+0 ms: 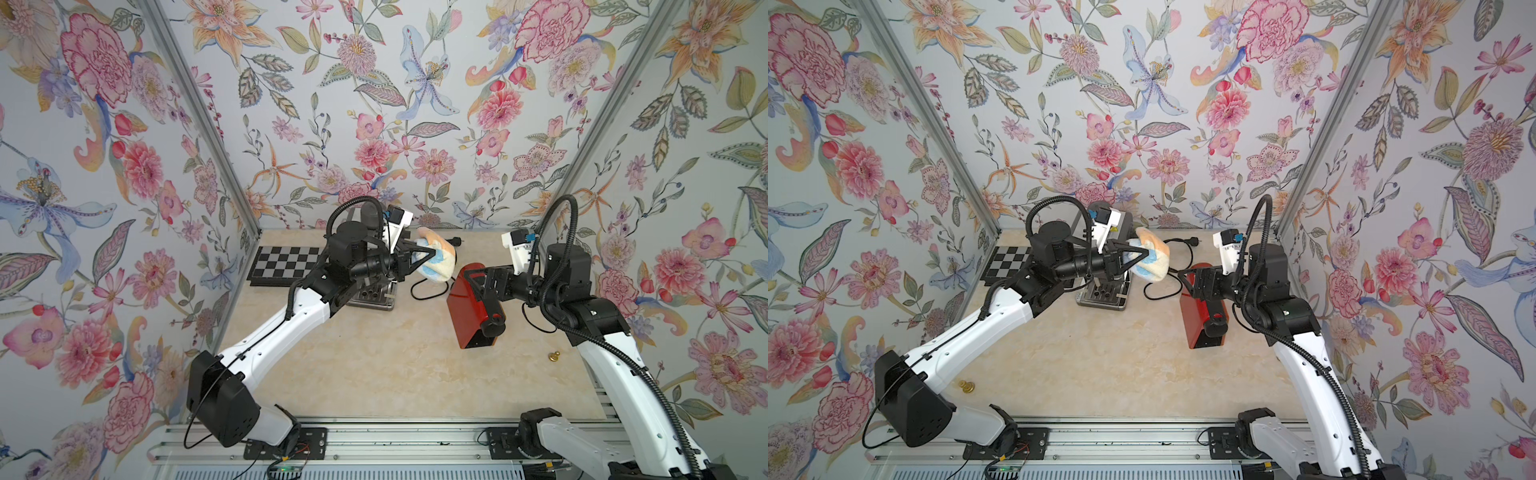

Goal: Wipe the surface of a coffee machine
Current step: Adjust the cleaning item, then adjust the coffee machine at the center of the board.

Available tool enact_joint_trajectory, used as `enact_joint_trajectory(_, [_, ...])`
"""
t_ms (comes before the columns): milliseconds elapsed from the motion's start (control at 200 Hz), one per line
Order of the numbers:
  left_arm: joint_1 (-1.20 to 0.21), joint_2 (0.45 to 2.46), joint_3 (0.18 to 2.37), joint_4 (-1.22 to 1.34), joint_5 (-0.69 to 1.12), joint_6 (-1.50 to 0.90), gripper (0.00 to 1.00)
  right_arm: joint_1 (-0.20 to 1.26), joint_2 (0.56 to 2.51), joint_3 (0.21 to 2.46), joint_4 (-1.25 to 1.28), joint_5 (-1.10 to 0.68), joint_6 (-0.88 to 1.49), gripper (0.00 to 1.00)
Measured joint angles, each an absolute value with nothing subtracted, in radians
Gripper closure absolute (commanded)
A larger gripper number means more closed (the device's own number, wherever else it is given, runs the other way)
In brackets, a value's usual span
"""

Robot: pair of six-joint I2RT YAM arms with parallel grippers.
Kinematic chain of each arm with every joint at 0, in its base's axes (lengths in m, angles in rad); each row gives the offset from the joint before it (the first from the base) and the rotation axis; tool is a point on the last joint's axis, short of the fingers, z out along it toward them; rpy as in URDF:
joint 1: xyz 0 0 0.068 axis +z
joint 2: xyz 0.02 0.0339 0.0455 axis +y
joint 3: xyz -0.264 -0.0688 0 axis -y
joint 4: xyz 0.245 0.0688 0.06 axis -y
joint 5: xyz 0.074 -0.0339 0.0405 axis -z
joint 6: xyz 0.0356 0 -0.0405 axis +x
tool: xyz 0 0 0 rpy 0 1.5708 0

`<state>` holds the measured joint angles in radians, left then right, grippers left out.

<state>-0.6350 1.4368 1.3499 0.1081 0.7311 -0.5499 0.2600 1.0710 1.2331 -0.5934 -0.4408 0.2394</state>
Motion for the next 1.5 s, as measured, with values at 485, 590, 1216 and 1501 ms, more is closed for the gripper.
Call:
enact_joint_trajectory(485, [-0.6,1.245,1.273,-0.045,0.622,-0.447,1.0,0.371,1.488,1.535,-0.899,0.082,0.081,0.0])
enact_joint_trajectory(590, [-0.585,1.214,1.243,-0.044,0.62,-0.448,1.0,0.358,1.561,1.567,-0.908,0.087,0.062,0.0])
enact_joint_trajectory(1216, [-0.545,1.193,1.2,-0.03,0.628,-0.449,1.0,0.305,1.722,1.611,-0.923,0.055,-0.009,0.18])
enact_joint_trajectory(1501, [-0.541,1.193,1.2,-0.03,0.647,-0.453,1.0,0.308,1.703,1.574,-0.881,0.068,-0.004,0.22])
